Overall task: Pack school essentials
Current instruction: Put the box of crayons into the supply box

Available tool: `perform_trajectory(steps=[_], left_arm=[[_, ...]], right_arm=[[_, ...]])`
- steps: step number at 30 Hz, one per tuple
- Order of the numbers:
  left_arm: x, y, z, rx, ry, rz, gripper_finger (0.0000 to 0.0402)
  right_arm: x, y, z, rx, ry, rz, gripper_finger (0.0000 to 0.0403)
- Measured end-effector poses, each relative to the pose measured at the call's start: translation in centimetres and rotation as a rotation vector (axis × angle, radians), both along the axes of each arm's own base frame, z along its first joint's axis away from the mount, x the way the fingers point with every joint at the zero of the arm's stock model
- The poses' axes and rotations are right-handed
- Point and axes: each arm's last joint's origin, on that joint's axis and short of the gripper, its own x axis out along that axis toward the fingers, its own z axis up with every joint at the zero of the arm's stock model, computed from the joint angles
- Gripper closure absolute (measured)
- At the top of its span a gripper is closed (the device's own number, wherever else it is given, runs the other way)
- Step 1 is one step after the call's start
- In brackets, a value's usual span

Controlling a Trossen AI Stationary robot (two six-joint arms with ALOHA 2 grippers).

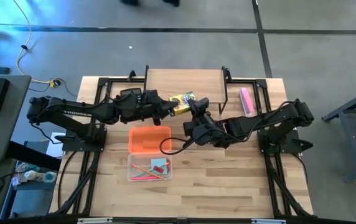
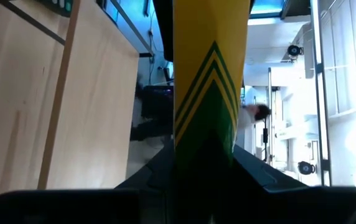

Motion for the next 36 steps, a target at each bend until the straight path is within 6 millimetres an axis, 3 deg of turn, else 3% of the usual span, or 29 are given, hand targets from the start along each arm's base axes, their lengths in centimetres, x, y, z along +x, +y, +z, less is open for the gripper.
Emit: perform_trajectory(steps=[6,21,31,36], left_arm=[[0.0,0.0,0.0,0.024,0.011,0.001,0.0294],[0.0,0.1,0.0,0.081,0.035,0.026,0.0298],[-0.4,1.8,-0.1,0.206,0.099,0.086,0.0298],[-0.5,2.7,-0.1,0.263,0.118,0.025,0.0298]], right_arm=[[0.0,0.0,0.0,0.014,-0.017,-0.001,0.0305],[0.0,0.2,0.2,0.057,-0.117,-0.031,0.0209],[-0.2,1.3,0.2,0.136,-0.224,-0.018,0.0201],[-0.5,2.0,0.3,0.154,-0.288,-0.04,0.0201]])
